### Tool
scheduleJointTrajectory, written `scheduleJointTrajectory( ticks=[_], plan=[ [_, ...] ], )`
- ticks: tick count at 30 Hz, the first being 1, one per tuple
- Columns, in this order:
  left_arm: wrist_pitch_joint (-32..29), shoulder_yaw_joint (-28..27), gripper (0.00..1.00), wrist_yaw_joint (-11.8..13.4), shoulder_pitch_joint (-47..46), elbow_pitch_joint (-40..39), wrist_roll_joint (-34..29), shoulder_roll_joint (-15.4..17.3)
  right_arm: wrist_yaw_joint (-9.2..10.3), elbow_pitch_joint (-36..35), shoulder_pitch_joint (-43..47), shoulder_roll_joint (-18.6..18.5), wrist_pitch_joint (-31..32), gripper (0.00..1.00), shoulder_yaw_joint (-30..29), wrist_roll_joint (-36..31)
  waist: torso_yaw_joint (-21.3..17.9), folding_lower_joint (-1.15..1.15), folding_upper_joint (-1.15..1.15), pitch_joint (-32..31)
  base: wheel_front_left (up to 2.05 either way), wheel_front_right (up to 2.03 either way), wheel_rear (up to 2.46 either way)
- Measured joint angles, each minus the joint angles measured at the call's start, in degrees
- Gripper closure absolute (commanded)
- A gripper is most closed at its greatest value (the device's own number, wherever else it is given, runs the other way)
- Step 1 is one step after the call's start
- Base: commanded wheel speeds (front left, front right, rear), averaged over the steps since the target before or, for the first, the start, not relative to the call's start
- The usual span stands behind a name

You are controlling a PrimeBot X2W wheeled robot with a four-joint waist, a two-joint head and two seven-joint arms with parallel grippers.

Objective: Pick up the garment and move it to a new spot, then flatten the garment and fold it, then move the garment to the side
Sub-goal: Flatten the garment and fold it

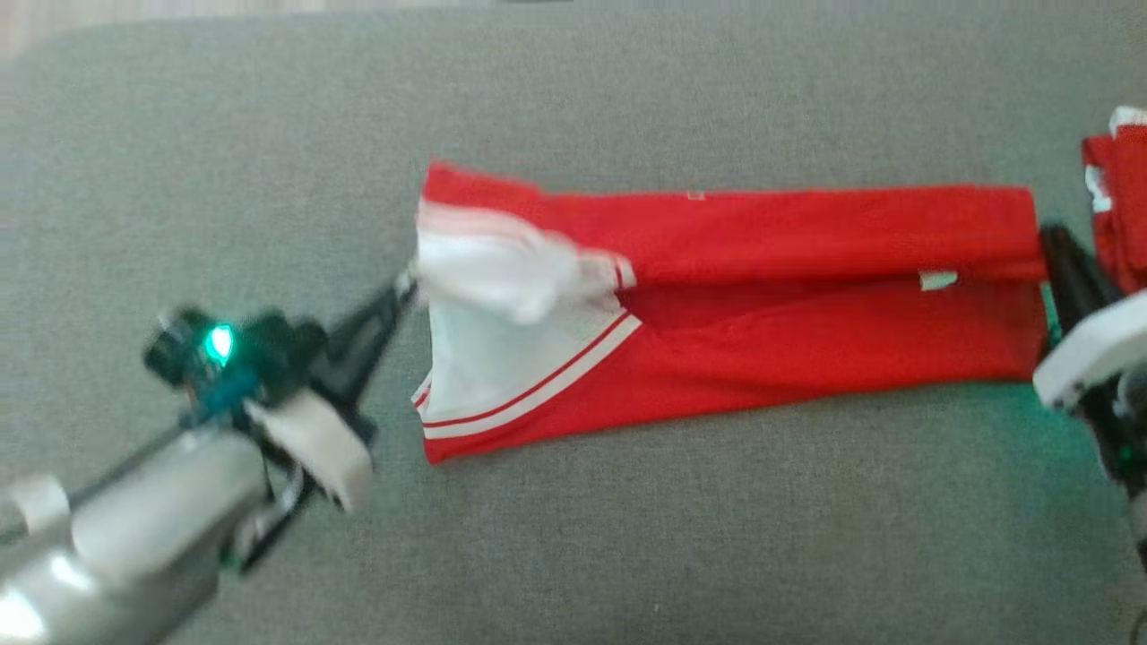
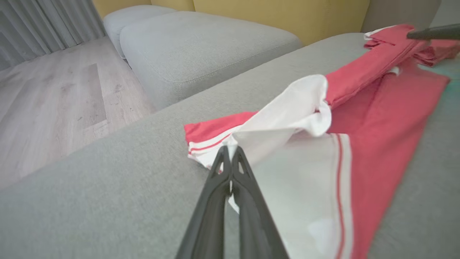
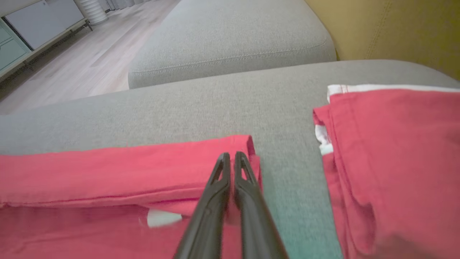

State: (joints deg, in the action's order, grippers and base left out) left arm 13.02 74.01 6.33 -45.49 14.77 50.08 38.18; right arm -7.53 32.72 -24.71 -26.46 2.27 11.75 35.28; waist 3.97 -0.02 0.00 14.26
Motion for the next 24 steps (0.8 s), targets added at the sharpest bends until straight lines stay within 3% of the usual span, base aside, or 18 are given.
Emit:
scheduleJointTrajectory(
  ticks=[4,5,6,7,11,16,20,24],
  plan=[
    [0.0,0.1,1.0,3.9,5.5,-6.2,1.4,1.1,0.0,-0.1,3.4,0.6,0.0,1.0,-1.7,-0.5,0.4,0.0,0.0,-0.9,0.0,0.0,0.0],
    [0.1,0.1,1.0,4.5,6.6,-6.9,1.8,1.1,0.0,0.1,3.8,1.1,0.0,0.51,-2.4,-0.7,0.5,0.01,0.0,-0.9,0.0,0.0,0.0],
    [0.2,0.1,0.68,5.4,7.6,-7.5,2.3,1.0,0.0,0.3,4.2,1.5,0.0,0.0,-3.0,-0.7,0.5,0.01,0.0,-0.9,0.0,0.0,0.0],
    [0.3,-0.1,0.0,6.4,8.5,-7.8,2.4,0.9,0.0,0.5,4.5,2.1,-0.2,0.0,-3.8,-0.9,0.6,0.01,0.0,-0.9,0.0,0.0,0.0],
    [1.2,-3.7,0.0,11.3,12.2,-8.1,2.3,-0.9,0.0,0.6,6.3,4.2,-2.4,0.0,-7.6,-1.1,0.9,0.02,0.0,-1.2,0.0,0.0,0.0],
    [1.3,-15.3,0.0,17.5,20.4,-11.3,-3.0,-7.3,0.0,1.1,9.0,6.8,-3.5,0.0,-12.2,-1.0,1.6,0.02,0.0,-2.2,0.0,0.0,0.0],
    [1.4,-23.3,0.0,19.9,30.0,-13.2,-11.6,-12.2,0.0,3.0,8.9,7.8,-3.3,0.0,-15.5,-2.1,3.1,0.02,0.0,-3.2,0.0,0.0,0.0],
    [1.4,-27.7,0.0,20.5,35.6,-14.5,-18.7,-15.6,0.0,6.2,8.7,8.0,-2.0,0.0,-17.5,-4.0,4.6,0.01,0.0,-4.0,0.0,0.0,0.0]
  ],
)
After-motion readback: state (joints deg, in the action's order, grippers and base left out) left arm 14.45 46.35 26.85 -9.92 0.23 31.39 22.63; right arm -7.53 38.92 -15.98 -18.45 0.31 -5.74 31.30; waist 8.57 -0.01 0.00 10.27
